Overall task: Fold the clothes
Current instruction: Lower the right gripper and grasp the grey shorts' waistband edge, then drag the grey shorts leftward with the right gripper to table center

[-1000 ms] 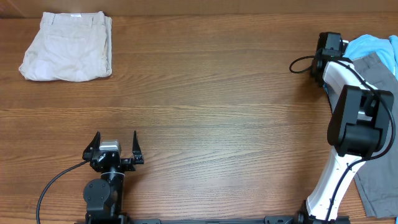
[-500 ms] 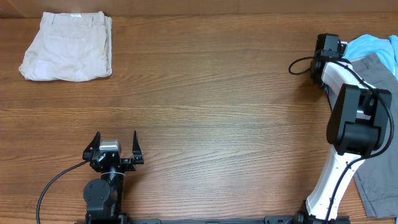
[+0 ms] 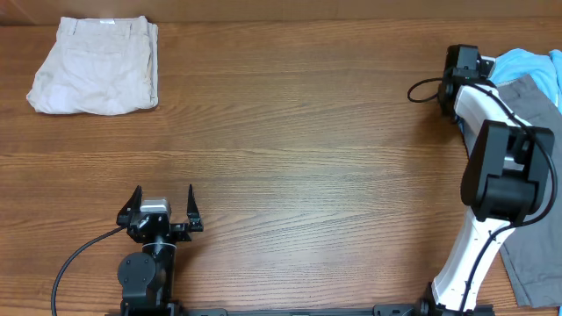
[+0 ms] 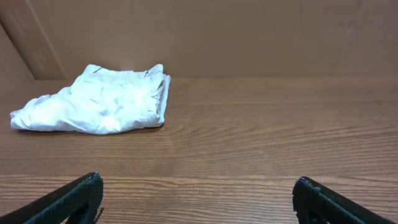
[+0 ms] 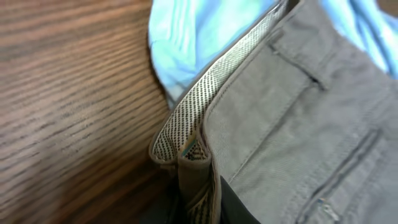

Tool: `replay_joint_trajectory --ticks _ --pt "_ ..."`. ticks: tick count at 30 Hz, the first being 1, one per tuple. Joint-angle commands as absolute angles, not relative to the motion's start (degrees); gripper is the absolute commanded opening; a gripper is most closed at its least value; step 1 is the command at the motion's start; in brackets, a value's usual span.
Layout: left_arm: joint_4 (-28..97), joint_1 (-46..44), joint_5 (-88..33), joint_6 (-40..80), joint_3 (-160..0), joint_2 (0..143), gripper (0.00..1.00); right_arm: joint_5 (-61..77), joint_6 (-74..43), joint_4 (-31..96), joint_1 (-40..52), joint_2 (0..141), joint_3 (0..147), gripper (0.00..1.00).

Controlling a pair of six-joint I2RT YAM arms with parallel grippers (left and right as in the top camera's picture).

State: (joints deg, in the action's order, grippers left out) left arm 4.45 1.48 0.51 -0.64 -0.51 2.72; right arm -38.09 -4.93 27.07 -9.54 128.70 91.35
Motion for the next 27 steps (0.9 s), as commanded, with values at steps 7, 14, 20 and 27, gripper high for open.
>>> replay_joint_trajectory --ticks 7,14,20,27 --pt "4.3 1.1 1.0 -1.8 -0.3 2.2 1.00 -46.6 -8.1 28.2 -9.3 123.5 92.9 0.11" --pt "4.3 1.1 1.0 -1.7 -0.3 2.2 1.00 -46.6 -13.1 29.3 -9.3 119.8 92.9 0.13" --pt "4.3 1.1 1.0 -1.8 -0.3 2.2 1.00 -46.4 -13.1 30.9 -9.3 118.0 92.9 0.08" --pt "4.3 1.1 1.0 -1.7 -0.3 2.2 1.00 -46.5 -15.0 32.9 -8.4 115.9 92.9 0.04"
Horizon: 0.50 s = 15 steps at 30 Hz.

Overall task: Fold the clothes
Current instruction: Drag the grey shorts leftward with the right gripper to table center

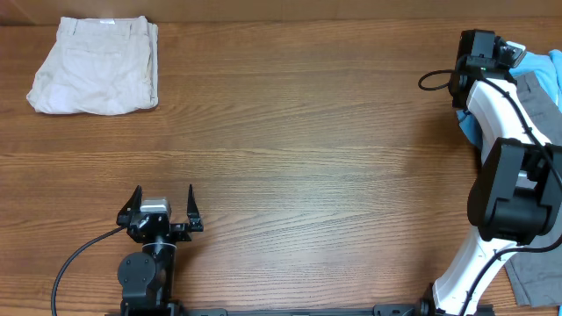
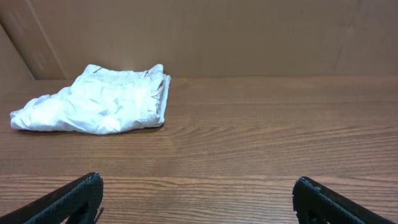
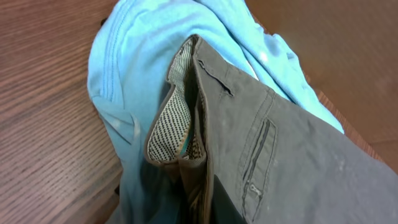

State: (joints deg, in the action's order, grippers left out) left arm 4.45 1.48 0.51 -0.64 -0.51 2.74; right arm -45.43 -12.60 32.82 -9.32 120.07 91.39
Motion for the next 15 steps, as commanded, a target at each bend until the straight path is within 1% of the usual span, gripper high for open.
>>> replay_joint_trajectory --ticks 1,7,12,15 --pt "4.3 1.1 1.0 -1.7 -0.3 2.2 1.00 -46.4 -15.5 33.1 -7.9 115.0 92.9 0.04" --pt "4.3 1.1 1.0 -1.7 -0.3 2.2 1.00 -46.3 -17.6 33.1 -3.4 108.7 92.9 0.04" --pt "4.3 1.1 1.0 -1.8 -0.3 2.2 1.00 -46.3 -17.6 33.0 4.3 105.1 92.9 0.04" --pt "4.3 1.1 1.0 -1.7 -0.3 2.2 1.00 -46.4 -16.8 32.9 10.8 105.0 92.9 0.04"
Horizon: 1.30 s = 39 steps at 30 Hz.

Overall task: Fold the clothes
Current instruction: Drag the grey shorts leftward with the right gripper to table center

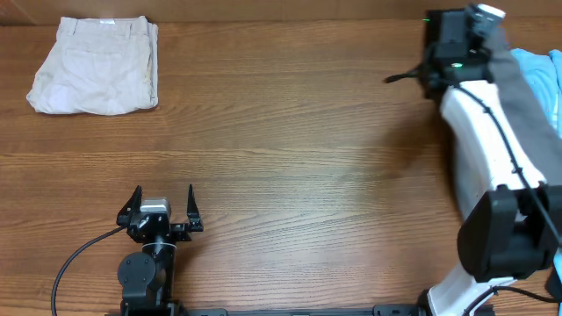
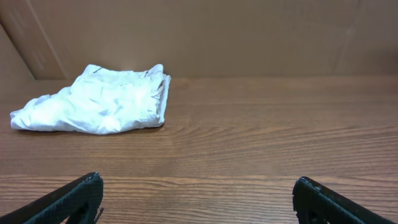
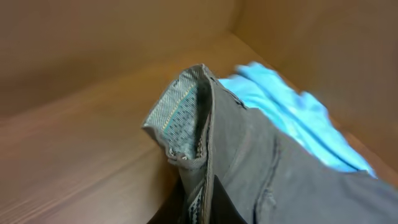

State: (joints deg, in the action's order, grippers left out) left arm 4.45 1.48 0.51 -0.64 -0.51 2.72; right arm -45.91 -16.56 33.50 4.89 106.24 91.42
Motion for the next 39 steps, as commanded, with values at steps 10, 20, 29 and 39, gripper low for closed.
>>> replay_joint_trajectory --ticks 10,20,29,39 --pt "4.3 1.1 1.0 -1.7 -0.3 2.2 1.00 -20.4 -23.7 30.8 24.2 106.5 92.9 0.04" --pt "4.3 1.1 1.0 -1.8 -0.3 2.2 1.00 -8.1 -32.5 27.1 37.0 115.3 92.8 0.04" --pt "4.3 1.1 1.0 -1.7 -0.3 2.2 1.00 1.3 -35.7 24.6 47.9 116.3 92.8 0.04" --pt "4.3 1.1 1.0 -1.7 -0.3 2.2 1.00 0.2 -35.0 23.8 52.6 115.9 92.9 0.25"
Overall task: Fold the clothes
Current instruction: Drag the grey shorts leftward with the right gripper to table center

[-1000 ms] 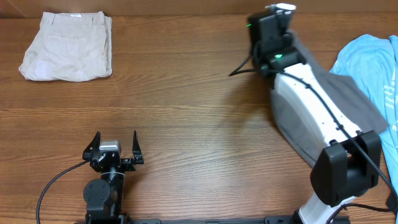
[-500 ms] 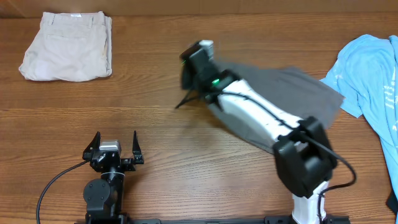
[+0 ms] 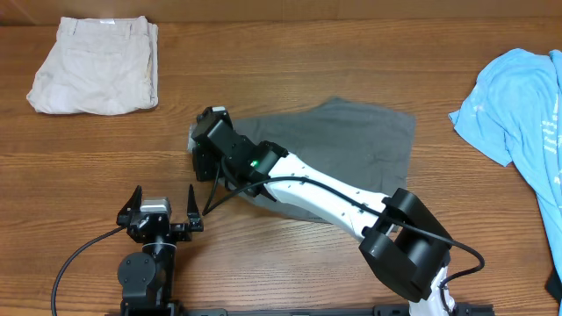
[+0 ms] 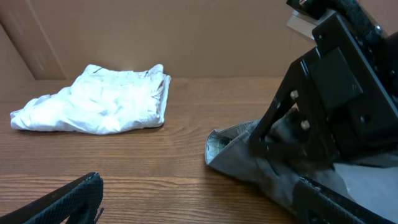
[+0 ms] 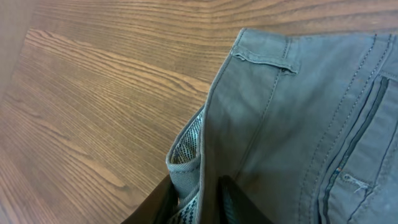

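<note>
Grey shorts [image 3: 351, 145] lie spread across the middle of the table. My right gripper [image 3: 204, 151] is low at their left end, shut on a corner of the waistband. In the right wrist view the folded waistband [image 5: 189, 149] is pinched in the gripper [image 5: 196, 191]. Near the table's front edge, my left gripper [image 3: 163, 207] stays open and holds nothing. In its own view the left gripper [image 4: 199, 199] faces the shorts' corner [image 4: 239, 146] and the right gripper [image 4: 323, 106].
A folded beige garment [image 3: 95, 66] lies at the far left corner, also seen from the left wrist [image 4: 99, 106]. A light blue shirt [image 3: 518, 96] lies crumpled at the right edge. A brown wall backs the table.
My right gripper, which held the grey shorts raised at the far right, is now low at centre-left. The shorts now lie spread over the middle of the table. The left arm has not moved.
At first my right gripper was shut on the grey shorts' waistband, on the blue shirt at the right edge. Then it held the shorts above the shirt, later higher at the far right. Now the shorts lie mid-table, apart from the shirt.
</note>
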Tool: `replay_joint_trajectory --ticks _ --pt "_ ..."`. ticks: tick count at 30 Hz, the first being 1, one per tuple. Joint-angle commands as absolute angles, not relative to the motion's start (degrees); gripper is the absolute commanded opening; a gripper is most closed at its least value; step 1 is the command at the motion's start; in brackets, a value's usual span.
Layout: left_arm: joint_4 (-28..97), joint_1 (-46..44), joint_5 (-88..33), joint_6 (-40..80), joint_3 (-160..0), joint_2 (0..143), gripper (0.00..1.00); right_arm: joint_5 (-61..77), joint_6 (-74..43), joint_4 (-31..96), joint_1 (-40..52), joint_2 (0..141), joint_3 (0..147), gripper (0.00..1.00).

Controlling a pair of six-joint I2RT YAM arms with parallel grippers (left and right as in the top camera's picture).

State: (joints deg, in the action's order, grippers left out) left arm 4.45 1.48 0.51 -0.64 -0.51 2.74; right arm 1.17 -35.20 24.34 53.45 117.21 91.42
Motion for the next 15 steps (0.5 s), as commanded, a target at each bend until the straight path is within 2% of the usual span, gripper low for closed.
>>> replay_joint_trajectory --ticks 1,6,8,9,10,15 --pt "4.3 1.1 1.0 -1.7 -0.3 2.2 1.00 -0.9 -34.1 24.2 52.2 115.2 92.9 0.25" --pt "4.3 1.1 1.0 -1.7 -0.3 2.2 1.00 -6.8 -34.0 29.5 48.1 108.1 93.2 0.29" --pt "4.3 1.1 1.0 -1.7 -0.3 2.2 1.00 -5.8 -32.4 31.3 45.9 104.5 93.2 0.40" --pt "4.3 1.1 1.0 -1.7 -0.3 2.2 1.00 -4.7 -31.2 32.3 44.6 102.6 93.2 0.56" --pt "4.3 1.1 1.0 -1.7 -0.3 2.2 1.00 -3.5 -30.6 33.4 43.5 101.0 93.2 0.65" --pt "4.3 1.1 1.0 -1.7 -0.3 2.2 1.00 4.4 -30.0 39.3 36.8 94.3 93.2 0.76"
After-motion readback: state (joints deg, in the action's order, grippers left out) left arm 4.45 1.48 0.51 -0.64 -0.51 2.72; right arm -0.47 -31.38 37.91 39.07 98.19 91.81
